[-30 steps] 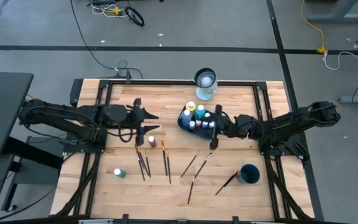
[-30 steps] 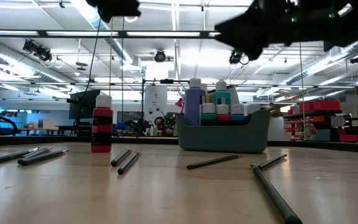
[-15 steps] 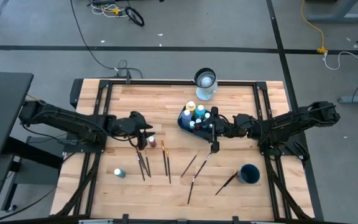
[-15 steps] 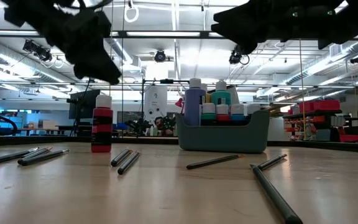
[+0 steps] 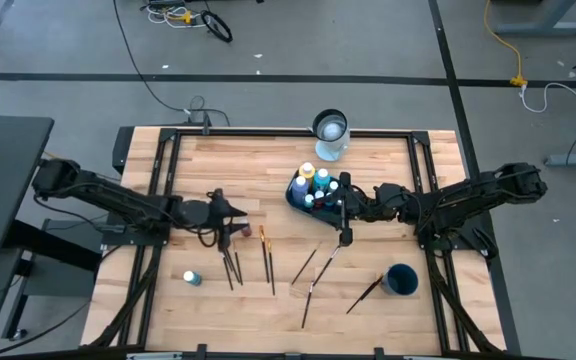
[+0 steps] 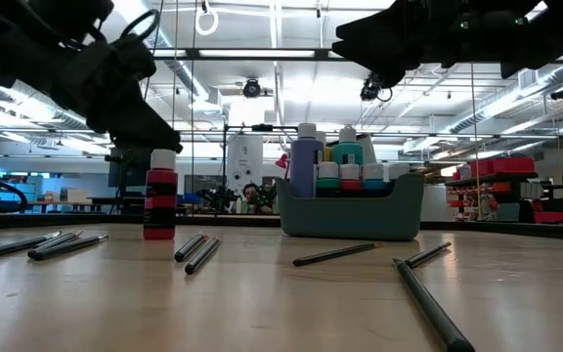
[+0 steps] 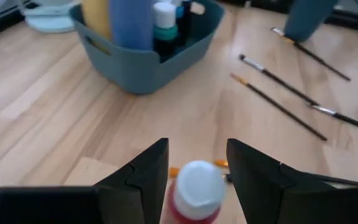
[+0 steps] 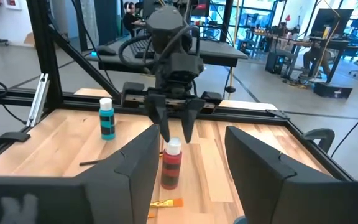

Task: Pick & Place Paint Supplies
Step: Put the red paint bottle into the green bin

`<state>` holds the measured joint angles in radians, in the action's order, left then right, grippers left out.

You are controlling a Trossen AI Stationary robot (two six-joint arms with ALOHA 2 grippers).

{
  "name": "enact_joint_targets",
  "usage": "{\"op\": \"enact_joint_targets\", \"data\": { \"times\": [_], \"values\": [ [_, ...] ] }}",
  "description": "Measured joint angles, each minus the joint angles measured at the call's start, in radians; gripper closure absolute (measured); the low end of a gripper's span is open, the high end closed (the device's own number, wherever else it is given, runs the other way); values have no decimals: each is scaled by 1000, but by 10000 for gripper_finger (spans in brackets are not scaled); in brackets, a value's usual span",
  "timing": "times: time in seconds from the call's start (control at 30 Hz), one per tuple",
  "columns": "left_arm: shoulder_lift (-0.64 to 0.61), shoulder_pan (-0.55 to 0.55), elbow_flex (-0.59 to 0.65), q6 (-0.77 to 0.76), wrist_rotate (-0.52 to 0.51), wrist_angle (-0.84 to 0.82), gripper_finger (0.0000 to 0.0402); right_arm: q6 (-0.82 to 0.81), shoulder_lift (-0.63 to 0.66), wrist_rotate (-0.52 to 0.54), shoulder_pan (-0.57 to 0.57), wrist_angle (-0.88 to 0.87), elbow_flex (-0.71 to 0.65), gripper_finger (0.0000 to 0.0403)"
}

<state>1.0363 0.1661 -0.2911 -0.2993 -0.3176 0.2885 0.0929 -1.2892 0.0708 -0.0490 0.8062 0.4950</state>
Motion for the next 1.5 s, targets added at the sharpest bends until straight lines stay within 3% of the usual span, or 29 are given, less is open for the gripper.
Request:
{"op": "enact_joint_targets", "data": {
  "times": [0.27,0.6,0.83,1.23,1.37,1.5],
  "values": [
    [23,20,2,27,-32,-18,231,-4,0,0,0,0,0,218],
    [146,20,-1,-17,-59,34,231,-5,0,0,0,-8,0,218],
    [156,19,-1,-113,-64,47,231,-5,0,0,0,-11,0,218],
    [158,18,1,-123,-63,65,231,-5,0,0,0,-15,0,218],
    [158,18,2,-148,-62,82,244,-5,0,0,0,-15,0,218],
    [159,17,2,-111,-63,218,271,-5,0,0,0,-15,0,218]
  ]
}}
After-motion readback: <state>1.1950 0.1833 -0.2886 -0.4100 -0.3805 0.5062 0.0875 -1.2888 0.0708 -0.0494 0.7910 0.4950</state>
